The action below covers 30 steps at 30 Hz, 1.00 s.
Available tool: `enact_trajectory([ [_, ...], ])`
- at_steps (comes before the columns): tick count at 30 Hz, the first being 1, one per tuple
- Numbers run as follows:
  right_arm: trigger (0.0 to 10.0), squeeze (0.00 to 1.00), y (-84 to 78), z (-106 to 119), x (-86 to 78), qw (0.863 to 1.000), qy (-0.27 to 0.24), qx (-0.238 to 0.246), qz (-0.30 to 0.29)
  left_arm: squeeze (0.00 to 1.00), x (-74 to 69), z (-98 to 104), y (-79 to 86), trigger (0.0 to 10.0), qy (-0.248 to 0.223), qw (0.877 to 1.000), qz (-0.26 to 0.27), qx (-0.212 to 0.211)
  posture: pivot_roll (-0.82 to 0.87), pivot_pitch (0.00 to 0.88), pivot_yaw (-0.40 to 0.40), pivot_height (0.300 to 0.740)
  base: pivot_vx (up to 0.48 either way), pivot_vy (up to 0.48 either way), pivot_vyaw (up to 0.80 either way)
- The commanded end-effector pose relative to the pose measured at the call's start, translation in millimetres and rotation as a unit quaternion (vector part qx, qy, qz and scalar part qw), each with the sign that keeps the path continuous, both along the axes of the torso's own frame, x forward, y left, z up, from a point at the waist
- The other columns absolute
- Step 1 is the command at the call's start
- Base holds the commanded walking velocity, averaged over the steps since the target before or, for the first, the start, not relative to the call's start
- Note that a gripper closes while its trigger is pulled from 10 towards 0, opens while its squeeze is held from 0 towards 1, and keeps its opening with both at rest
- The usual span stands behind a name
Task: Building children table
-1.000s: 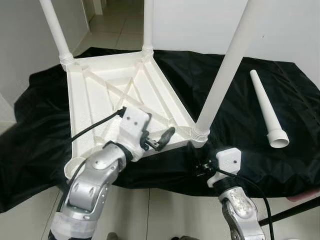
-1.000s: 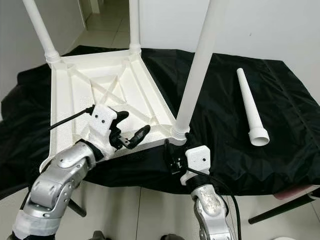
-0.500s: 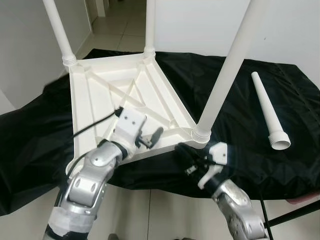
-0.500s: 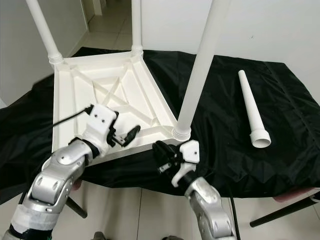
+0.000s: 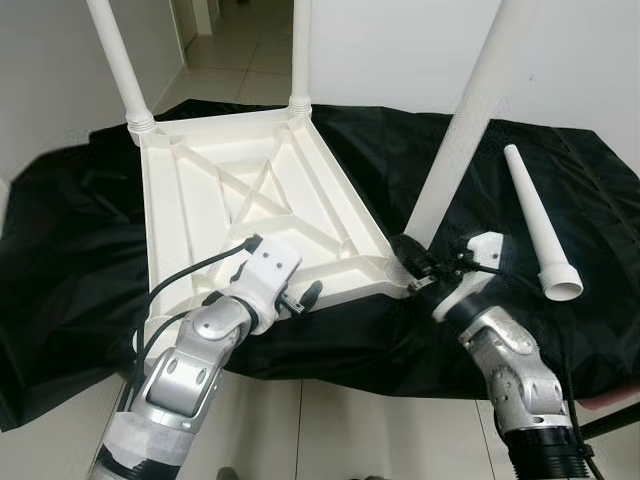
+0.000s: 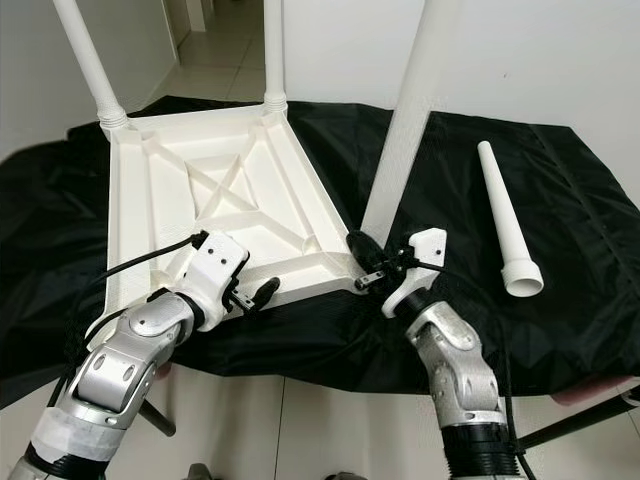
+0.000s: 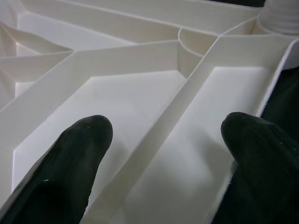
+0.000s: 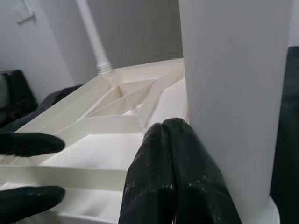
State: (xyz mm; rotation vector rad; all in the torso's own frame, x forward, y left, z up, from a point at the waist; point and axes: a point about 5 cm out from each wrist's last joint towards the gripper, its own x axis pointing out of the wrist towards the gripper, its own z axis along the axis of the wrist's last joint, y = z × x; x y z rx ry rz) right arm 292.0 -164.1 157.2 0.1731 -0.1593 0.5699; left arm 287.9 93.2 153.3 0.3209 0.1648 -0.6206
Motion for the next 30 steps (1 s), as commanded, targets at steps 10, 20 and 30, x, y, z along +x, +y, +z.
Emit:
enact_trajectory([
  [10,10.0,0.0,-20.3,0,11.1,0.999,0.002,0.0,-0.036,0.0,21.5,-4,8.0,10.0,-0.015,0.994,0.085,0.067,-0.05,0.095,0.027,0.74,0.0,0.0,0.0],
  [20,10.0,0.0,-22.8,1,12.7,0.999,-0.001,0.008,-0.042,0.0,34.6,-4,4.0,10.0,-0.002,0.992,0.094,0.088,-0.05,0.107,0.036,0.74,0.0,0.0,0.0],
  [30,10.0,0.0,7.0,14,2.7,0.999,-0.027,0.035,0.008,0.0,46.9,-5,6.2,10.0,0.04,0.989,0.105,0.097,-0.05,0.121,0.051,0.74,0.0,0.0,0.0],
])
